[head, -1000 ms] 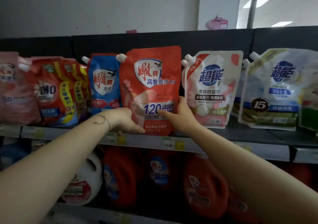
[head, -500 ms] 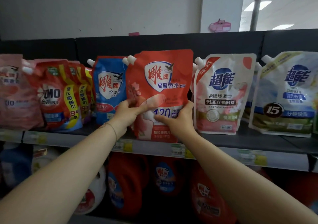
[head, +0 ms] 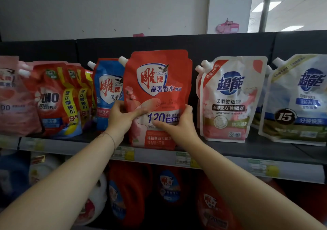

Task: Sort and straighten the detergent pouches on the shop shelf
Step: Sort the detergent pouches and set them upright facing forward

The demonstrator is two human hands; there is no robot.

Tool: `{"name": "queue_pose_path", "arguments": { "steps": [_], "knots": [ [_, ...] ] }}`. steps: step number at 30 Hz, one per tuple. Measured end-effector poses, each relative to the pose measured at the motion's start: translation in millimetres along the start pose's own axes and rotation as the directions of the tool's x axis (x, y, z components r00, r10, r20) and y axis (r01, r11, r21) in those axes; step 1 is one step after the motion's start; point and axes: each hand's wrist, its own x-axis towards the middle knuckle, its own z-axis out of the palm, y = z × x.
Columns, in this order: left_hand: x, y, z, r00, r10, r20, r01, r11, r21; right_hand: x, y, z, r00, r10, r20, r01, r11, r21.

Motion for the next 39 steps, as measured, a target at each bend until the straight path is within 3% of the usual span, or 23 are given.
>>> {"name": "queue_pose_path", "arguments": {
  "steps": [3, 6, 9, 21, 29, 31, 34, 37, 39],
  "knots": [
    [6.9, -3.3, -1.4, 0.993, -0.077, 0.091, 0.081, 0.996, -0.043, 11.6, 3.8, -12.8, 0.989, 0.140, -0.053, -0.144, 0.986, -0.080],
    [10.3, -4.4, -3.9, 0.971, -0.133, 0.198, 0.148, 0.987, -0.062, 17.1, 3.1, -15.9, 0.944, 0.276, 0.179, -0.302, 0.944, 0.135],
    [12.0, -5.2, -3.2, 0.960, -0.123, 0.253, 0.141, 0.988, -0.057, 16.3, -2.2, -17.4, 0.923, 0.223, 0.313, -0.305, 0.920, 0.246],
    [8.5, -4.4, 30.5, 0.933, 0.003, 0.360, 0.049, 0.990, -0.135, 15.0, -4.6, -33.7, 0.952, 0.219, 0.212, -0.278, 0.908, 0.312],
    [-3.1, -3.9, 50.3, 0.953, -0.029, 0.303, 0.089, 0.979, -0.186, 7.2, -3.0, -54.4, 0.980, 0.163, 0.110, -0.187, 0.945, 0.268],
    [-4.7, -3.7, 49.5, 0.971, -0.019, 0.238, 0.058, 0.985, -0.160, 3.6, -2.9, -51.3, 0.998, 0.059, 0.005, -0.059, 0.982, 0.182],
    [-7.0, -5.3, 45.7, 0.987, 0.014, 0.161, 0.005, 0.993, -0.121, -4.8, 1.0, -45.8, 0.968, -0.216, -0.130, 0.176, 0.948, -0.265],
    [-8.5, -5.7, 37.2, 0.986, 0.139, 0.095, -0.141, 0.990, 0.008, -17.2, 3.3, -42.2, 0.859, -0.509, -0.059, 0.356, 0.676, -0.646],
    [-15.1, -4.6, 29.3, 0.946, 0.312, 0.081, -0.321, 0.938, 0.133, -20.7, 7.4, -39.9, 0.765, -0.640, 0.067, 0.460, 0.472, -0.752]
  ]
}}
